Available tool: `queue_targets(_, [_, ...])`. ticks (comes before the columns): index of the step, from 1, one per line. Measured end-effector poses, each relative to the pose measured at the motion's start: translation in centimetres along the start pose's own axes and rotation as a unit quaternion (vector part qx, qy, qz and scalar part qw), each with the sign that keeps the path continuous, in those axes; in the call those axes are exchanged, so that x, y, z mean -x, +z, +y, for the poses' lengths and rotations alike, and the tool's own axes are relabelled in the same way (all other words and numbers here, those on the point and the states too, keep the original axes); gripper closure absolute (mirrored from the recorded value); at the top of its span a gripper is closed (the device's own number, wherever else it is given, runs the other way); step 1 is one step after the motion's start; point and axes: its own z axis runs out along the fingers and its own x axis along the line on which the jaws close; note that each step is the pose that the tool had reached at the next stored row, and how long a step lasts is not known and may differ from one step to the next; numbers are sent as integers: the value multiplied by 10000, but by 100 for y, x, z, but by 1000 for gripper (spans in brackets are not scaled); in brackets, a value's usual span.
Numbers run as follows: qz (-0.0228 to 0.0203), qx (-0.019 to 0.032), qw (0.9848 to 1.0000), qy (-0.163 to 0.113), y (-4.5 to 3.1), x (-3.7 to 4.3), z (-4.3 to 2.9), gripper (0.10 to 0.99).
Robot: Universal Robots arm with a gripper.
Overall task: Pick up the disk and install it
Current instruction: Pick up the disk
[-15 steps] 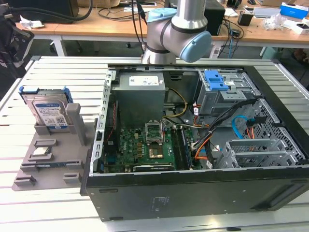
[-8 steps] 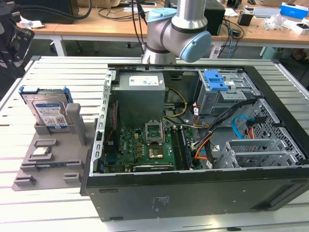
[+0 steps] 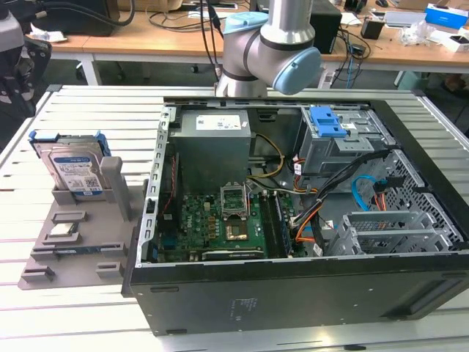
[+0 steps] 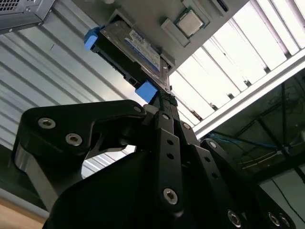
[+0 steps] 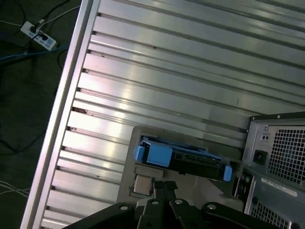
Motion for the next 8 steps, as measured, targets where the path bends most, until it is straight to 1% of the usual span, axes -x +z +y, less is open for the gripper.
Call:
queue_targets(3, [12,6,9997,-262,0,0,0,980])
queue_targets(4, [17,8,9993,-375,0,0,0,980])
queue_targets(6, [23,12,9987,-510,0,0,0,980])
queue_targets(7, [28,14,9980,-627,0,0,0,980])
queue_targets(8, [30,16,9976,-687,0,0,0,980])
